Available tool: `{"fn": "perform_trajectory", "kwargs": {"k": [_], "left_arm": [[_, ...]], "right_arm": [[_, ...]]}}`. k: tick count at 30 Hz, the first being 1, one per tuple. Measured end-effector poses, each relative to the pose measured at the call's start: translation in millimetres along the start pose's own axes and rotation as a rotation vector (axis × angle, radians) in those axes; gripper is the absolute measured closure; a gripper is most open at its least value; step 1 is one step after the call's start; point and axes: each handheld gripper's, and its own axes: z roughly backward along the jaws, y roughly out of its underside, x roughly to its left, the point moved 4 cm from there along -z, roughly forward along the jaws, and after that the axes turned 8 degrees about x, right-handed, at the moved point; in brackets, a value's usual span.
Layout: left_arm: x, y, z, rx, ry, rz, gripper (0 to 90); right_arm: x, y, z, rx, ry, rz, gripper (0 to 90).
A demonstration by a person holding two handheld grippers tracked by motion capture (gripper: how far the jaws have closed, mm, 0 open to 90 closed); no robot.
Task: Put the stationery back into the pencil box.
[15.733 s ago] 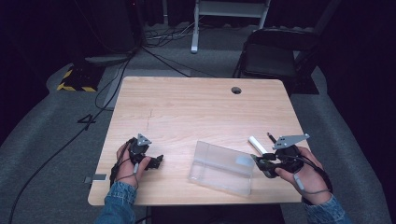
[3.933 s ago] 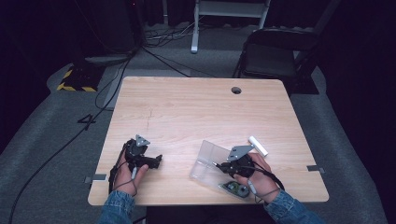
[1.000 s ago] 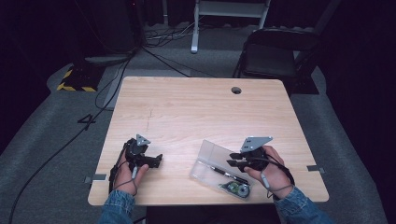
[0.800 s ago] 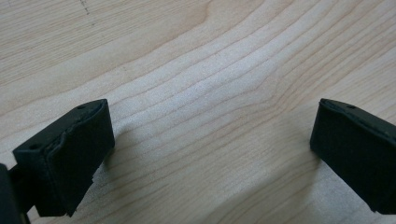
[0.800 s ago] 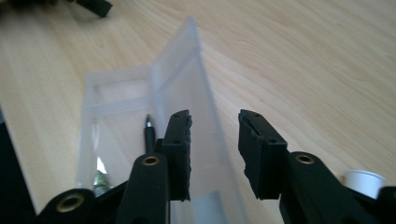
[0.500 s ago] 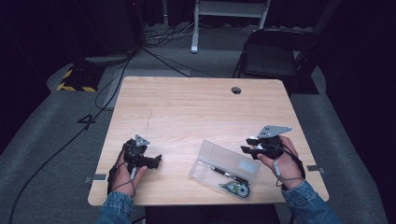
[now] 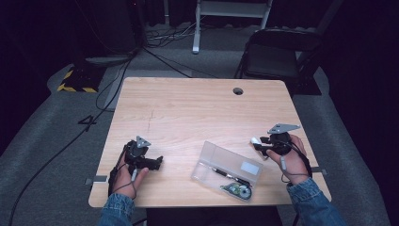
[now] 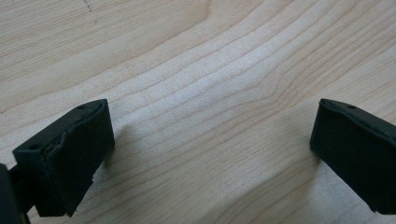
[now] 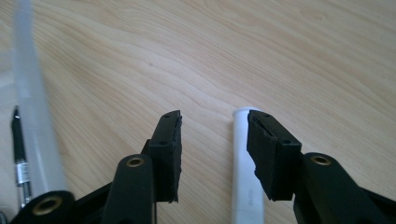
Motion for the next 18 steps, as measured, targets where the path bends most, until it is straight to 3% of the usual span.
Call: {"fn": "perform_trajectory", "kwargs": {"k": [8, 18], "left_arm": [[0.1, 0.0, 0.0, 0.0, -0.001, -0.001, 0.2], [0.1, 0.0, 0.0, 0.0, -0.001, -0.001, 0.1]], "right_arm": [[-16.0, 13.3, -15.8, 0.073, 0.026, -0.045, 53.6], [-24.4, 25.2, -30.7, 0.153, 0.047, -0.068, 53.0]]}}
